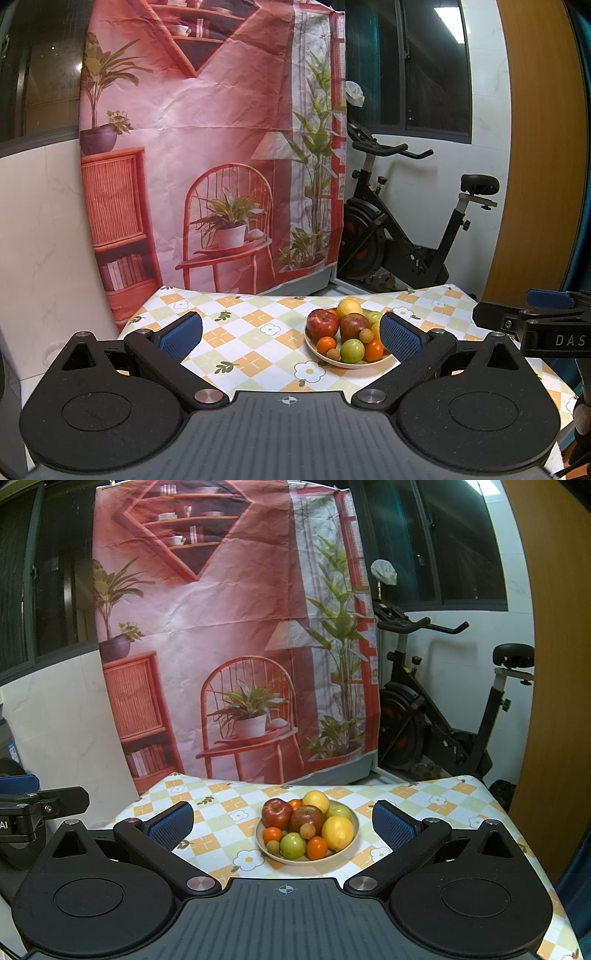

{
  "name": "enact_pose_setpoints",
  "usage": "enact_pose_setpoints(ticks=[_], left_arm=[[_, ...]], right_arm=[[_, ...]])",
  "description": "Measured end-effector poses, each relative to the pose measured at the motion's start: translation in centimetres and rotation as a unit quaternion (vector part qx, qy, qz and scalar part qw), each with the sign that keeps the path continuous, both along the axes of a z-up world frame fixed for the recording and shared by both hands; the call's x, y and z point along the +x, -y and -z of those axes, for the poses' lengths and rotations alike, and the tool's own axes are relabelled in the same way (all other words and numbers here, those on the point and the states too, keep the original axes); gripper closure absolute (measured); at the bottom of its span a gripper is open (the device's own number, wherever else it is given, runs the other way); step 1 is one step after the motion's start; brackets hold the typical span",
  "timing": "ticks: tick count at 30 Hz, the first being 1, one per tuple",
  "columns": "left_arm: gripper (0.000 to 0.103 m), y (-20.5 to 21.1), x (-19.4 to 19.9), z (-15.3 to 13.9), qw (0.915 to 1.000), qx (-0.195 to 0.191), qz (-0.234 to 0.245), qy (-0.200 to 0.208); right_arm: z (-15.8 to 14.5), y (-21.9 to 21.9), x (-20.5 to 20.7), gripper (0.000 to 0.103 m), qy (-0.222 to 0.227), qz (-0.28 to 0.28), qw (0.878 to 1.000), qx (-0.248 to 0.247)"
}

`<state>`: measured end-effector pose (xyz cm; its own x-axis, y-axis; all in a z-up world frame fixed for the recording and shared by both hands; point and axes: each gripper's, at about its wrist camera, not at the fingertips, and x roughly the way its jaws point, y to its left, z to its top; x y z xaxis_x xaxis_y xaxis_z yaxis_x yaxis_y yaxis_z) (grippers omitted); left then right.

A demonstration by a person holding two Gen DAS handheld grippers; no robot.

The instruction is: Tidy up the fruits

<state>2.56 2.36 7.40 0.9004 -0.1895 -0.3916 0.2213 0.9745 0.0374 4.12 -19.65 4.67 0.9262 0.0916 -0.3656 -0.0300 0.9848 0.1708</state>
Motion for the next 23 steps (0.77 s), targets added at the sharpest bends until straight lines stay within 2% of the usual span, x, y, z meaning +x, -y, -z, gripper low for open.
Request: enact_pose_setpoints(ticks=[23], left_arm=[[0.0, 0.24, -0.53, -0.19, 1.0, -0.007, -0.003, 0.004]], right_arm=[[0.04, -0.08, 0.0, 0.001, 0.0, 0.0, 1.0, 0.0]])
